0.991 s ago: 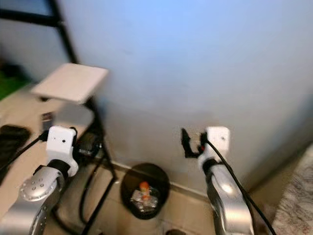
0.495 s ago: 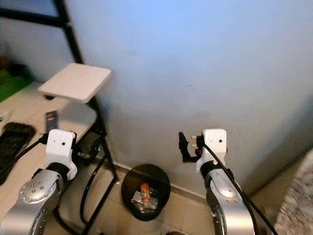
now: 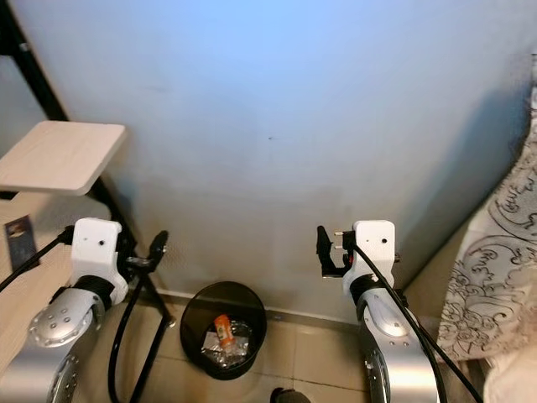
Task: Clean up the room
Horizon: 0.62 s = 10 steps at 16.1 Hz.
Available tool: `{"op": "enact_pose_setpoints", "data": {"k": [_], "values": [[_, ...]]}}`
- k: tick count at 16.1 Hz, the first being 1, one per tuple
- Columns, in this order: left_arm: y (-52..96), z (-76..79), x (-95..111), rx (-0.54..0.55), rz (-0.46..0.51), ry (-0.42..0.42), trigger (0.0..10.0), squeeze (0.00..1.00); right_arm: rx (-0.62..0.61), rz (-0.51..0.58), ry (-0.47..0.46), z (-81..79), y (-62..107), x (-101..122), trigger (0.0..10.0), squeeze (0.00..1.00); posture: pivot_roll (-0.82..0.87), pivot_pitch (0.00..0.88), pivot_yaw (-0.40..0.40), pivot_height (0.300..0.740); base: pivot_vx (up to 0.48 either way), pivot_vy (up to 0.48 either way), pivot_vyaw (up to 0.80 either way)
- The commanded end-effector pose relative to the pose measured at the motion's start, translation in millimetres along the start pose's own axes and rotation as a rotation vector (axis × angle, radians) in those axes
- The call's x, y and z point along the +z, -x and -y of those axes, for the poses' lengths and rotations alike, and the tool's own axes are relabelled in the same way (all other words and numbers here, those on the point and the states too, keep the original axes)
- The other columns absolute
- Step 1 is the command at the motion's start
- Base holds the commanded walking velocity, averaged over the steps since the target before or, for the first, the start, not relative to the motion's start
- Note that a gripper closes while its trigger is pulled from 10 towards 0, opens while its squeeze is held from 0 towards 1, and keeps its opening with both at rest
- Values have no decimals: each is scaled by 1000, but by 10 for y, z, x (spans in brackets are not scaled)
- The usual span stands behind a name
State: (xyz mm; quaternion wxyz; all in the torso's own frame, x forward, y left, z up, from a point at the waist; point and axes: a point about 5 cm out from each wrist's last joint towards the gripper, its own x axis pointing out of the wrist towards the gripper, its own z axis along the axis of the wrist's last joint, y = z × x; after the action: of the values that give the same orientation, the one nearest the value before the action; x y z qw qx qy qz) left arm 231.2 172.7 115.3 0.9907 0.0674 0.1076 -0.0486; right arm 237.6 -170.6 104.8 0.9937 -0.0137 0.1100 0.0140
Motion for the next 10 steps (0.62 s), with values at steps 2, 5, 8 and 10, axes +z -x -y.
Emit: {"op": "enact_pose_setpoints", "data": {"k": [2, 5, 8, 10], "values": [[20, -24, -1, 9, 0, -9, 10000, 0, -8, -12, 2, 4, 6, -15, 10000, 0, 96, 0, 1, 740, 0, 0, -800], [29, -24, -9, -2, 0, -26, 10000, 0, -11, -15, 0, -4, 11, -25, 10000, 0, 97, 0, 3, 740, 0, 0, -800], [10, -24, 7, -9, 10, -29, 10000, 0, -16, -10, -2, -3, -3, -14, 10000, 0, 97, 0, 5, 740, 0, 0, -800], [-9, -10, 20, -14, 17, -23, 10000, 0, -15, -7, -3, -11, -15, -5, 10000, 0, 97, 0, 2, 740, 0, 0, -800]]}}
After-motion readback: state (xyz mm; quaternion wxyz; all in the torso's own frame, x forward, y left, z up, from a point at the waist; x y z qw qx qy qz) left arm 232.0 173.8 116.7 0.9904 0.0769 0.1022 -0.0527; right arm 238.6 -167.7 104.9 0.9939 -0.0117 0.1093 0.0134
